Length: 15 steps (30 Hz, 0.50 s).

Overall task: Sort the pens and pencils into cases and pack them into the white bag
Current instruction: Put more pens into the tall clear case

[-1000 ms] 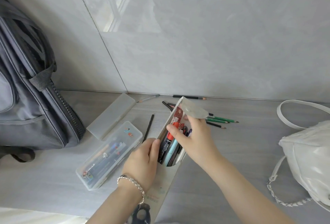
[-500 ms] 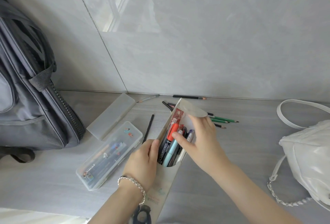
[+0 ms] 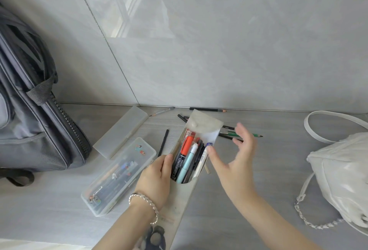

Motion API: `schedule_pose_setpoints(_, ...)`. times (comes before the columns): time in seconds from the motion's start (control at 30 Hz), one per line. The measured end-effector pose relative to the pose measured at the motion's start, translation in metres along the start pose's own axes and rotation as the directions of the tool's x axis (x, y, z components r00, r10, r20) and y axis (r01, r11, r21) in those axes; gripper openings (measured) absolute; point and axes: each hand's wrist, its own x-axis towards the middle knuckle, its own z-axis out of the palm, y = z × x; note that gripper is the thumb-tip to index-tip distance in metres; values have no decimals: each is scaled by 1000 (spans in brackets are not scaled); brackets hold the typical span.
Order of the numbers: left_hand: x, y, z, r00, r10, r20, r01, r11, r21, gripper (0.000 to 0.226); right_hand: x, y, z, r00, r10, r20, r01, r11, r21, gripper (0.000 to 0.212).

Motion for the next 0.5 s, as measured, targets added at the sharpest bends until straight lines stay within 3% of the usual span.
schedule_pose_setpoints(0.07, 5, 3, -1, 1000, 2, 28, -1, 1000, -24, 43, 7, -12, 1, 944, 314, 103, -330, 889, 318, 86)
schedule_pose_setpoints(0.13, 7, 7, 1, 996, 31, 83, -29, 999, -19, 43, 13, -17, 4, 814, 440, 380, -581, 619, 528, 63)
schedule_pose_setpoints(0.17, 8, 9, 2, 992, 54, 113, -54, 999, -3, 41, 15, -17, 6, 760, 454, 464, -650, 530, 545, 51)
schedule_pose_setpoints(0.23, 9, 15, 5, 982, 98, 162, -105, 994, 36, 37, 15, -15, 9, 723, 481, 496, -689, 450, 569, 40)
schedule_pose_setpoints(0.5, 10, 28, 13, 958, 203, 200, -245, 946, 211, 35, 12, -10, 9, 683, 638, 355, -694, 418, 586, 49)
